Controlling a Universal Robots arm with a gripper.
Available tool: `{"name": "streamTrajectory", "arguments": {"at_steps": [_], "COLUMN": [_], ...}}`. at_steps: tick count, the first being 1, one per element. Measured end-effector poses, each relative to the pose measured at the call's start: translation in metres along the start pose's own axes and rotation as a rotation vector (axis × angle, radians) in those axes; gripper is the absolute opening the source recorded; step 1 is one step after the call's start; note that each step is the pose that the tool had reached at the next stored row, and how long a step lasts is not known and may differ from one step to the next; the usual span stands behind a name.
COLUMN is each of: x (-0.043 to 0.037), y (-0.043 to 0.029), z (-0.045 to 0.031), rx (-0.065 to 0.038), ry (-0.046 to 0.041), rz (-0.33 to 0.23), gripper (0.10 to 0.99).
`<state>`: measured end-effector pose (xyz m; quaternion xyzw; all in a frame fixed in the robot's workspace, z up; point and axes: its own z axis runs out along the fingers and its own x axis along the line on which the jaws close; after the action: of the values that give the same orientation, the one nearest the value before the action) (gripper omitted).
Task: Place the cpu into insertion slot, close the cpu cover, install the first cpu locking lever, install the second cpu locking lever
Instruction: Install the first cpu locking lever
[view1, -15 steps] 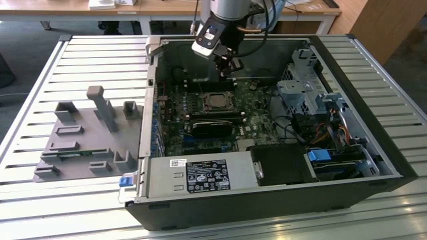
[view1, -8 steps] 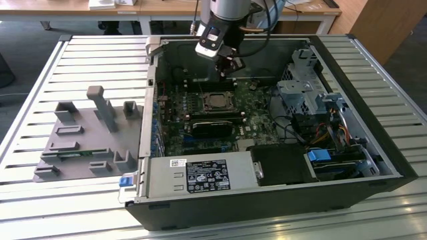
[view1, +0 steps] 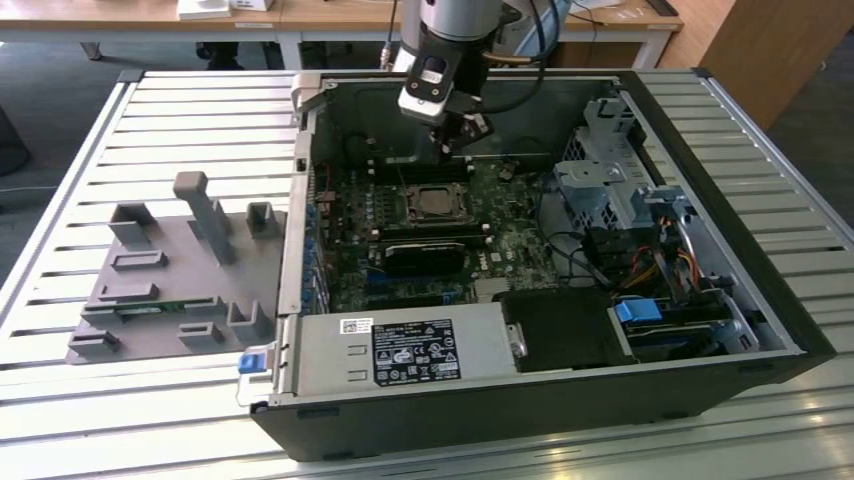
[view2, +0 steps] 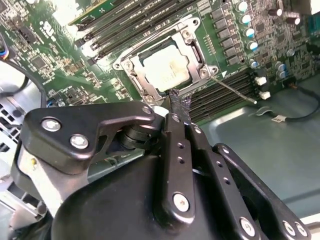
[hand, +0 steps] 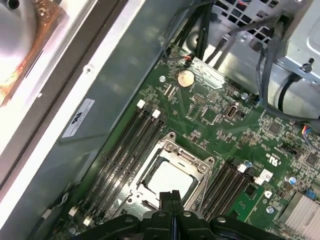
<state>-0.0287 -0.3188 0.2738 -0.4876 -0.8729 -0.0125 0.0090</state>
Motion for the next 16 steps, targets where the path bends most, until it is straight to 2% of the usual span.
{"name": "streamTrajectory", "arguments": {"at_steps": [16], "x": [0.0], "y": [0.0], "z": [0.0001], "rx": [0.004], "ry": [0.0017], "rz": [-0.129], "gripper": [0.106]}}
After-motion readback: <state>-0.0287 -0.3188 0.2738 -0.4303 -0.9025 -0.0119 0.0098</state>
